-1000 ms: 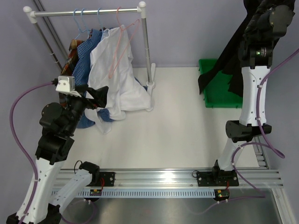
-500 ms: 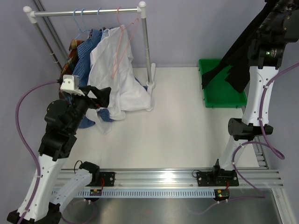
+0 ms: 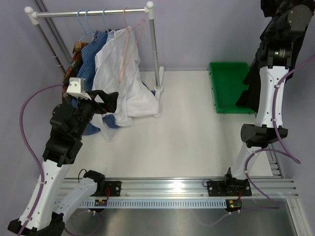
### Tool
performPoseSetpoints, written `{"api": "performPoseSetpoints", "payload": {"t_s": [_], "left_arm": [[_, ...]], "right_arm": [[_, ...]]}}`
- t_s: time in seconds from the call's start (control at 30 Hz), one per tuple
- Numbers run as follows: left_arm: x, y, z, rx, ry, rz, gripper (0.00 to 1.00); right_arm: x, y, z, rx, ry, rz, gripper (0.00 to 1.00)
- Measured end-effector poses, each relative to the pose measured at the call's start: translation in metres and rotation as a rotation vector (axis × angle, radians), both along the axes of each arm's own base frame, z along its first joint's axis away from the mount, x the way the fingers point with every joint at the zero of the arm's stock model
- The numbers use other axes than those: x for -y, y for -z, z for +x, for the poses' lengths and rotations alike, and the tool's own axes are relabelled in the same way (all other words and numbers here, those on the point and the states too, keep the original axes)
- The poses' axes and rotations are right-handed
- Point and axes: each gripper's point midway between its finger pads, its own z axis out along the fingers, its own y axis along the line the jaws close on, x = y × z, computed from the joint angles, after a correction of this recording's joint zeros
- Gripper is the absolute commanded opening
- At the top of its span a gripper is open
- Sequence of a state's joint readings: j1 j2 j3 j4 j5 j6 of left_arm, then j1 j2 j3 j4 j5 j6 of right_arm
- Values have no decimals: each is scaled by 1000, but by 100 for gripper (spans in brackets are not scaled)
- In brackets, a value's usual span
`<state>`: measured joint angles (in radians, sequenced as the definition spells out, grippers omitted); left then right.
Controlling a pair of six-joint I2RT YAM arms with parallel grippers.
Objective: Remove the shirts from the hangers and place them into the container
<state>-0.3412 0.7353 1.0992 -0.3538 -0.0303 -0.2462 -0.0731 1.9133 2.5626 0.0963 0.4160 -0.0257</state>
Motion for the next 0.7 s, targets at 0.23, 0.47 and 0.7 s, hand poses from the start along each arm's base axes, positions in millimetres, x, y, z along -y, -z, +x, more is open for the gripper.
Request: {"api": "performPoseSetpoints", "payload": {"t_s": [0.23, 0.47, 0.7], "left_arm": [[3, 8, -1, -24, 17, -6, 99], [4, 9, -2, -31, 22, -12, 99], [4, 7, -7, -24, 24, -26, 99]], "right_arm": [[-1, 53, 51, -163, -24, -6, 1], [-2, 63, 66, -183, -36, -13, 1], [-3, 66, 70, -171, -46, -1, 1]]}}
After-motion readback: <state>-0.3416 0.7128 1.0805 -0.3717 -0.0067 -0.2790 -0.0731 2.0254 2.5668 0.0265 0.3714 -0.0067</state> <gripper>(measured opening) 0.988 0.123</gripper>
